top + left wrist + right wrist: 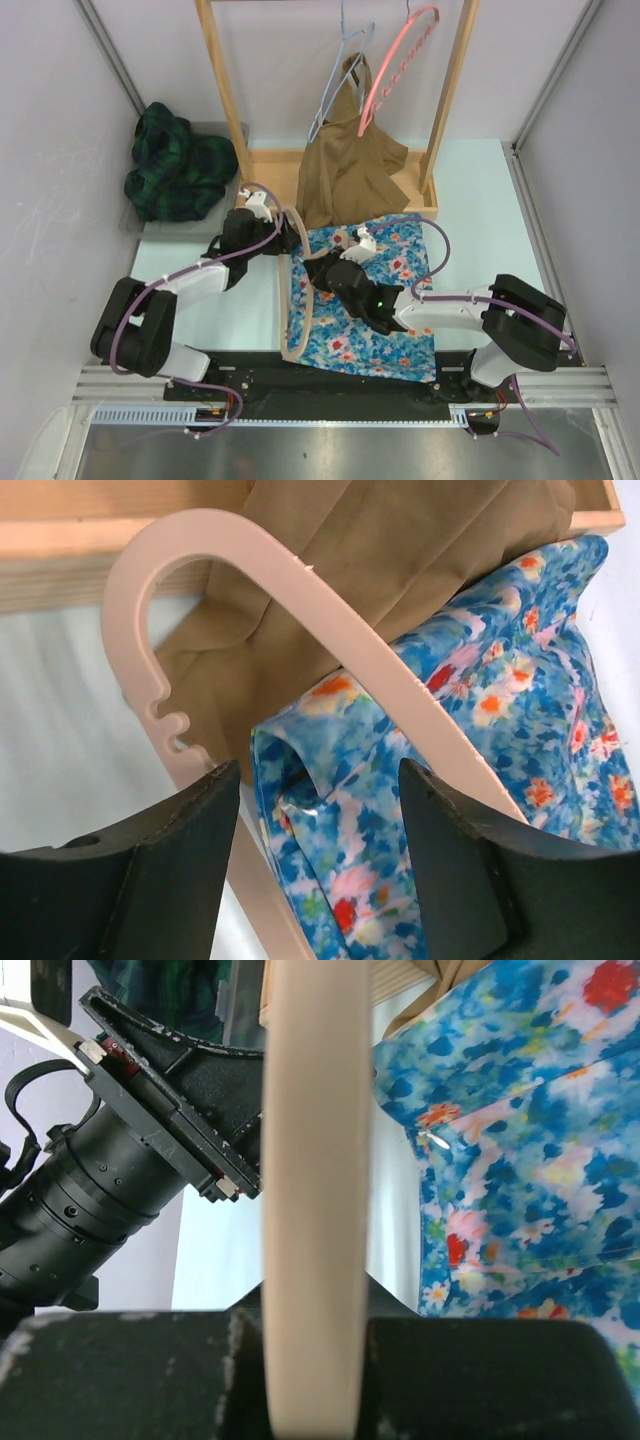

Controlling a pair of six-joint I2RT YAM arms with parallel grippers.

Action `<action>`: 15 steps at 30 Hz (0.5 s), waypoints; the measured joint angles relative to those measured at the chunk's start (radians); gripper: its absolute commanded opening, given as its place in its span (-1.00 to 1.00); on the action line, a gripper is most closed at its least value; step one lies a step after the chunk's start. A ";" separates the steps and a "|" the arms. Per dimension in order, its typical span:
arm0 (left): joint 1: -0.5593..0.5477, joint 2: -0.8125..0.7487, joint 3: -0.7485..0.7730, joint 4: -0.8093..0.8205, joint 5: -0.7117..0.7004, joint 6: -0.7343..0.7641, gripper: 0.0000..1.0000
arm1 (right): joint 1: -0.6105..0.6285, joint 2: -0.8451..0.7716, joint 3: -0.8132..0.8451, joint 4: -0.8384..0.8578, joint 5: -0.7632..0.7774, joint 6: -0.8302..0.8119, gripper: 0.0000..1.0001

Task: Place the skirt on the hanger
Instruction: Place skirt on hanger

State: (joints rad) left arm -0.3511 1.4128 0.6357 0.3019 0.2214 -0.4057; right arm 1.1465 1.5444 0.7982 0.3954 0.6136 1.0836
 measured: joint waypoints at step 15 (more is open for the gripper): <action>0.000 0.119 0.028 0.041 0.012 0.092 -0.55 | -0.037 0.035 0.000 0.016 -0.036 0.034 -1.00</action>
State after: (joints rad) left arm -0.3508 1.5318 0.6636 0.3431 0.2333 -0.3141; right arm 1.1095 1.5795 0.7982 0.4110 0.5774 1.1175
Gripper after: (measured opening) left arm 0.284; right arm 0.089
